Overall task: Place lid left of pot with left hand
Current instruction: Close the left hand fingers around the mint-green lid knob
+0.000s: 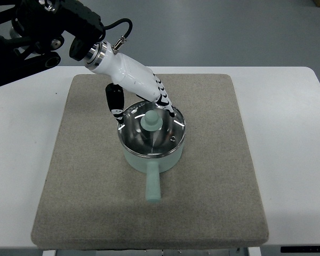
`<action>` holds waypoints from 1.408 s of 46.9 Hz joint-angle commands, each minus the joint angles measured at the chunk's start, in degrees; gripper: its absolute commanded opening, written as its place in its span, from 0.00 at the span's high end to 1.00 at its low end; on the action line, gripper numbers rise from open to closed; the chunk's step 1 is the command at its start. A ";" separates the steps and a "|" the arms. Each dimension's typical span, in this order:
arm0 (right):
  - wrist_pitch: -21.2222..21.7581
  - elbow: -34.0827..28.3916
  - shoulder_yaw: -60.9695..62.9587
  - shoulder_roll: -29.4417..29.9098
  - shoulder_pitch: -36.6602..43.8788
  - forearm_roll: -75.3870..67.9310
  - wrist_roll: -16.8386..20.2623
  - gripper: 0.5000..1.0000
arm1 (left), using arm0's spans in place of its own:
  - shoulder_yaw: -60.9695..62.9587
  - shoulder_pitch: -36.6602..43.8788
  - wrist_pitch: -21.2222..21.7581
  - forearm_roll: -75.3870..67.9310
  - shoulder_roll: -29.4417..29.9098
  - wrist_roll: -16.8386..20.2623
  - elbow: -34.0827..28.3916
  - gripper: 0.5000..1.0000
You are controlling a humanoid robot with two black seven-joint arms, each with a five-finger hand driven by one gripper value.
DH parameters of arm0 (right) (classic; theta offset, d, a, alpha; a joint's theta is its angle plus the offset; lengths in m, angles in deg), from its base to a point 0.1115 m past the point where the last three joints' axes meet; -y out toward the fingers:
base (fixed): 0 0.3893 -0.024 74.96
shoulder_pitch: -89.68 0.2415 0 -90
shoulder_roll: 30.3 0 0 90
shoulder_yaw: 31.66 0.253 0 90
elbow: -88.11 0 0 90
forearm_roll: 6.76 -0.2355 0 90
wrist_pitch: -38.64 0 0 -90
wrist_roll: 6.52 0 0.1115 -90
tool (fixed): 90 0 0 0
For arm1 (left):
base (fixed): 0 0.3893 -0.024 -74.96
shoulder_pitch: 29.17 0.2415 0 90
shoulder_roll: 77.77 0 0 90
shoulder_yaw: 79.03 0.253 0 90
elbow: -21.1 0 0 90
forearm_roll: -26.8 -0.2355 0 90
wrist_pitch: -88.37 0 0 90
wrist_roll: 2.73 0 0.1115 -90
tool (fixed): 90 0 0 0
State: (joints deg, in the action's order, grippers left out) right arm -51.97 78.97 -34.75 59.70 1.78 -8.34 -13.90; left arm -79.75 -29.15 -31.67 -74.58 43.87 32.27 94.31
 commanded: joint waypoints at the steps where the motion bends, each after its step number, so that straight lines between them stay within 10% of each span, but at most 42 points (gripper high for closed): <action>1: 0.00 0.00 0.02 0.00 0.00 0.00 0.00 0.15 | 0.01 0.32 1.30 -0.05 0.01 0.00 -0.26 0.02; 56: 0.00 0.00 0.02 0.00 0.00 0.00 0.00 0.15 | -0.08 3.31 6.66 0.48 -1.31 0.00 -1.32 0.04; 66: 0.00 0.00 0.02 0.00 -0.08 0.00 0.00 0.15 | 0.10 3.31 6.66 0.21 -1.23 0.00 -1.32 0.27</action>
State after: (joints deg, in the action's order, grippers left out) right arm -51.97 78.97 -34.73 59.70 1.78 -8.34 -13.90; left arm -79.66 -25.84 -25.00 -74.33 42.56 32.27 92.96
